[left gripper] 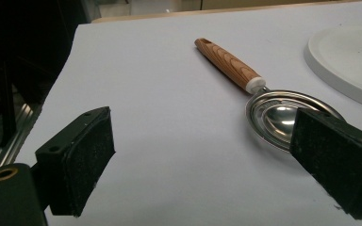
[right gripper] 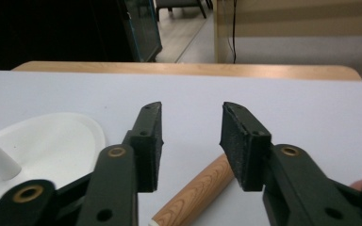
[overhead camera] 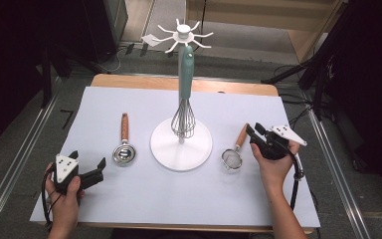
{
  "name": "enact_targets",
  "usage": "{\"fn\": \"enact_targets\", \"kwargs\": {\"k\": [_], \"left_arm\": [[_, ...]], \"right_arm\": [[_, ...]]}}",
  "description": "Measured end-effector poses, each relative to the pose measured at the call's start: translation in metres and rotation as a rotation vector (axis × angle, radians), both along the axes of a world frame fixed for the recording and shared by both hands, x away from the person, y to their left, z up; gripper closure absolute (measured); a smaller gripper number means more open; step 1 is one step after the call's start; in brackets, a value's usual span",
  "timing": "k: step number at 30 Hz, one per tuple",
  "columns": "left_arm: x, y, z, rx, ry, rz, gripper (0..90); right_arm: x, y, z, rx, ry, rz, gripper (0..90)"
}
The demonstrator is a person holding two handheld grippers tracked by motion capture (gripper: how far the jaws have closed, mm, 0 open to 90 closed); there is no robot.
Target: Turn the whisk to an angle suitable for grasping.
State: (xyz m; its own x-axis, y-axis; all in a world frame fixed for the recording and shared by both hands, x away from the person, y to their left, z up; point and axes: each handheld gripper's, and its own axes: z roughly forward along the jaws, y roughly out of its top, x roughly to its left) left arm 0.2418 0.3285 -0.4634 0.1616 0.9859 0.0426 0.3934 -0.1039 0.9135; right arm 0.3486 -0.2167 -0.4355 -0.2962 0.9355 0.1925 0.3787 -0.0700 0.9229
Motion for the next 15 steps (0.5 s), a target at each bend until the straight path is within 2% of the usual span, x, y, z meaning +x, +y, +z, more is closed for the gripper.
{"fn": "enact_targets", "kwargs": {"k": [3, 4, 5, 8, 11, 15], "left_arm": [[0.000, 0.000, 0.000, 0.005, 0.002, -0.001, 7.7], [0.000, -0.001, 0.000, 0.012, 0.003, -0.002, 7.7], [0.000, -0.001, 0.000, 0.014, 0.006, -0.004, 7.7], [0.001, -0.001, 0.000, 0.010, 0.013, -0.001, 7.7], [0.001, -0.001, 0.000, 0.012, 0.015, -0.002, 7.7], [0.000, -0.001, 0.000, 0.012, -0.002, 0.006, 7.7]], "right_arm": [[0.002, 0.000, -0.002, 0.000, 0.026, -0.009, 64.3], [0.005, 0.001, -0.004, -0.008, 0.060, -0.022, 66.9], [0.006, 0.000, -0.005, -0.012, 0.069, -0.025, 68.0], [0.011, -0.004, -0.010, 0.015, 0.137, -0.034, 74.2], [0.016, -0.008, -0.014, 0.039, 0.183, -0.050, 77.0], [0.021, -0.010, -0.020, 0.037, 0.235, -0.073, 80.6]]}}
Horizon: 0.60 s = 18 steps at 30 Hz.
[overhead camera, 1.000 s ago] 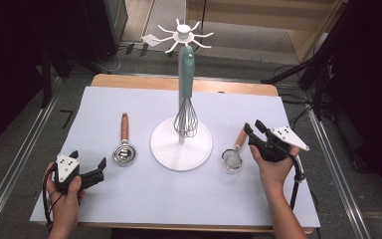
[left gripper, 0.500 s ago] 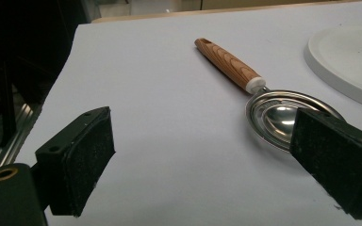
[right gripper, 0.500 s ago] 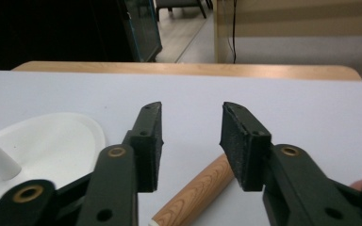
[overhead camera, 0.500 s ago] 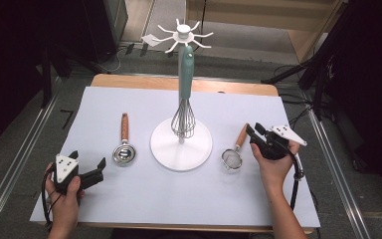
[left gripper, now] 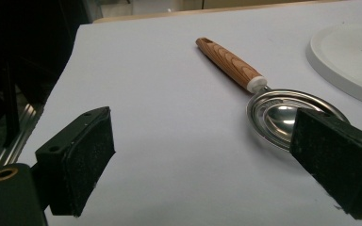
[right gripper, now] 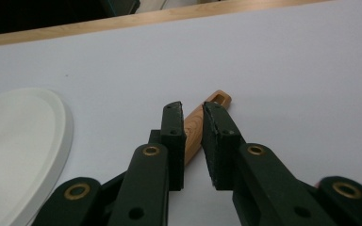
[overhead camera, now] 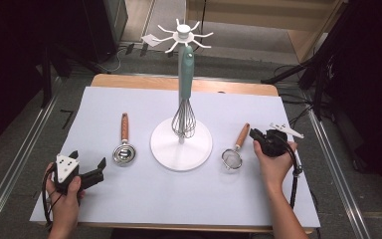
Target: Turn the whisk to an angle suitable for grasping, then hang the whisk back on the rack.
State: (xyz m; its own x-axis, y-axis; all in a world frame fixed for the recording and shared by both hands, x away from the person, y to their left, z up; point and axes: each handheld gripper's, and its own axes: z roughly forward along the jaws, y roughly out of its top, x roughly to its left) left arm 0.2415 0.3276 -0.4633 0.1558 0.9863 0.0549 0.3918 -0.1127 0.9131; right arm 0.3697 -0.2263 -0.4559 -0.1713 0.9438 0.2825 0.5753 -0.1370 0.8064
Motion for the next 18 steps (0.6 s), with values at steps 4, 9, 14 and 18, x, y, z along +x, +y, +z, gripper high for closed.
{"fn": "enact_targets", "kwargs": {"k": [4, 9, 14, 18], "left_arm": [[0.000, 0.000, 0.000, -0.003, -0.004, 0.002, 7.7], [0.000, 0.000, 0.000, 0.001, -0.001, 0.003, 7.7], [0.000, 0.000, 0.000, 0.001, 0.000, 0.003, 7.7], [0.000, 0.000, 0.000, -0.001, 0.000, 0.002, 7.7]], "right_arm": [[0.003, 0.001, -0.003, -0.011, 0.018, -0.007, 84.0], [0.011, 0.002, -0.010, -0.032, 0.092, -0.043, 90.0], [0.020, 0.005, -0.015, -0.066, 0.132, -0.060, 90.0], [0.027, 0.008, -0.017, -0.085, 0.145, -0.074, 90.0]]}}
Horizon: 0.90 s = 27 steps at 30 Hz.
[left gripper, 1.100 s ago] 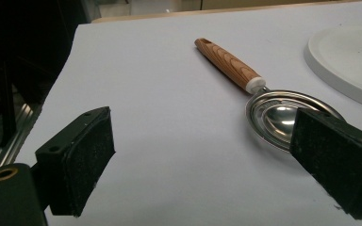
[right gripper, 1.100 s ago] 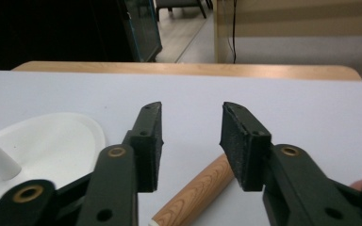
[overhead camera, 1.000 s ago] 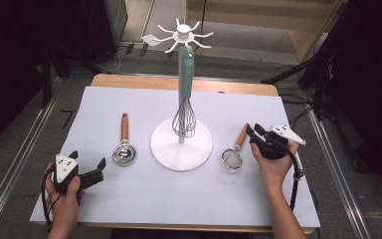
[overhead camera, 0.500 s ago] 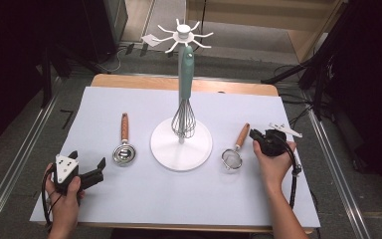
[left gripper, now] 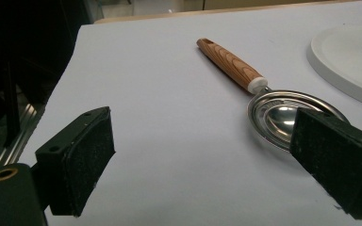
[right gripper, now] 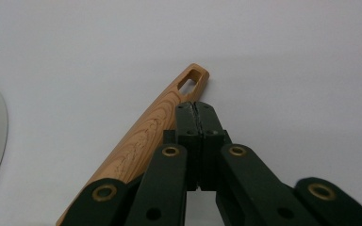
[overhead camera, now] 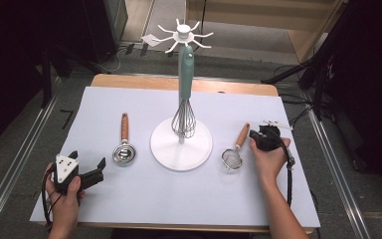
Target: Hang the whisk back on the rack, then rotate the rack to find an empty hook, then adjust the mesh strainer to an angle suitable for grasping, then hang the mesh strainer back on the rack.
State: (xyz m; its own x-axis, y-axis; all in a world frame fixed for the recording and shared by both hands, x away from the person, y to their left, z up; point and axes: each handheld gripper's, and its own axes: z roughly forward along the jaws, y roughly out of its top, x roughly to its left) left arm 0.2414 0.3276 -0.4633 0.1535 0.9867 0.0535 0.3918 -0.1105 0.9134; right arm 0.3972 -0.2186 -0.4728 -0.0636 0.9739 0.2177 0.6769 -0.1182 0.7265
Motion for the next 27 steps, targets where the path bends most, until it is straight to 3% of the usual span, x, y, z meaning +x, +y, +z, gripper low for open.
{"fn": "enact_targets", "kwargs": {"k": [6, 13, 27], "left_arm": [[0.000, 0.000, 0.000, -0.003, 0.001, -0.002, 7.7], [0.000, 0.000, 0.000, 0.001, 0.002, 0.000, 7.7], [0.000, 0.000, 0.000, 0.000, 0.003, -0.001, 7.7]], "right_arm": [[0.006, 0.002, -0.009, -0.013, 0.039, -0.021, 90.0], [0.012, 0.005, -0.009, -0.013, 0.056, 0.000, 90.0], [0.022, 0.015, -0.009, -0.028, 0.046, 0.062, 90.0]]}}
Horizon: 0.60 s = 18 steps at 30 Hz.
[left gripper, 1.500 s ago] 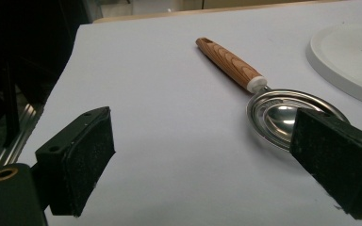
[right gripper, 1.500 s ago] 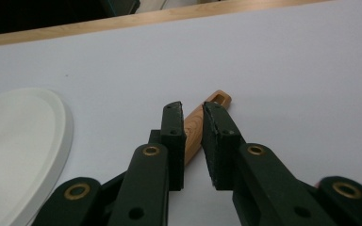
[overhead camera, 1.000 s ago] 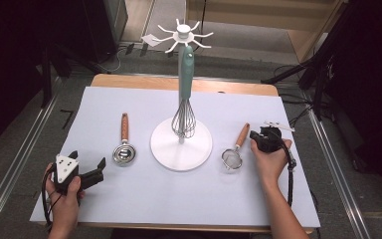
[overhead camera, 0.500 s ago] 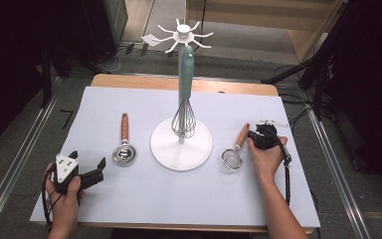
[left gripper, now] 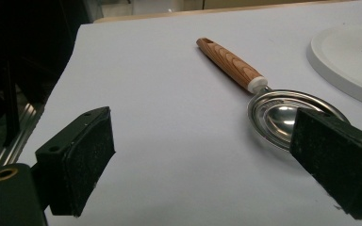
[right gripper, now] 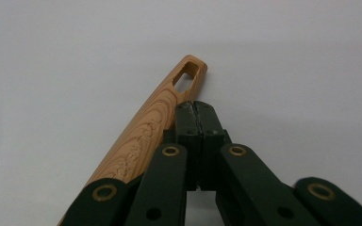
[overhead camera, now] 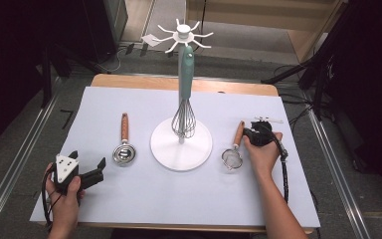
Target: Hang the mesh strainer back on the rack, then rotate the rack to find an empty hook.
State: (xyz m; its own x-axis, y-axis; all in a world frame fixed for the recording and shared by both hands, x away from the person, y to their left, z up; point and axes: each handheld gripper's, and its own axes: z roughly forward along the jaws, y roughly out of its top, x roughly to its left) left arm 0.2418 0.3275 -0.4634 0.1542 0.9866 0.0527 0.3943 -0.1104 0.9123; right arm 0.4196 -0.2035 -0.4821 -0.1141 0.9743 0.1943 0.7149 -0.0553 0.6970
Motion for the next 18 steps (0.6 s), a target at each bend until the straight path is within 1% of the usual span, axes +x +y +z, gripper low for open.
{"fn": "enact_targets", "kwargs": {"k": [3, 6, 8, 9, 11, 13, 15, 18], "left_arm": [[0.000, 0.000, 0.000, 0.001, 0.002, -0.001, 7.7], [0.000, 0.000, 0.000, 0.001, 0.001, 0.000, 7.7], [0.000, 0.000, 0.000, 0.002, 0.001, -0.001, 7.7], [0.000, 0.000, 0.000, 0.000, -0.001, -0.001, 7.7], [0.000, 0.000, 0.000, 0.000, 0.000, 0.000, 7.7], [0.000, 0.000, 0.000, 0.000, -0.001, -0.001, 7.7], [0.000, 0.000, 0.000, 0.000, -0.001, -0.001, 7.7], [0.000, 0.000, 0.000, 0.000, 0.002, -0.002, 7.7]], "right_arm": [[0.001, 0.002, 0.000, -0.002, 0.001, 0.006, 90.0], [0.003, 0.006, 0.000, -0.003, -0.003, 0.033, 90.0], [0.003, 0.007, 0.000, -0.007, -0.003, 0.039, 90.0], [0.004, 0.009, 0.000, -0.004, -0.005, 0.061, 90.0], [0.004, 0.011, 0.000, -0.009, -0.015, 0.080, 90.0], [0.004, 0.013, 0.000, -0.007, -0.015, 0.088, 90.0], [0.004, 0.014, -0.001, 0.002, -0.018, 0.106, 90.0], [0.005, 0.016, -0.002, 0.000, -0.026, 0.132, 90.0]]}}
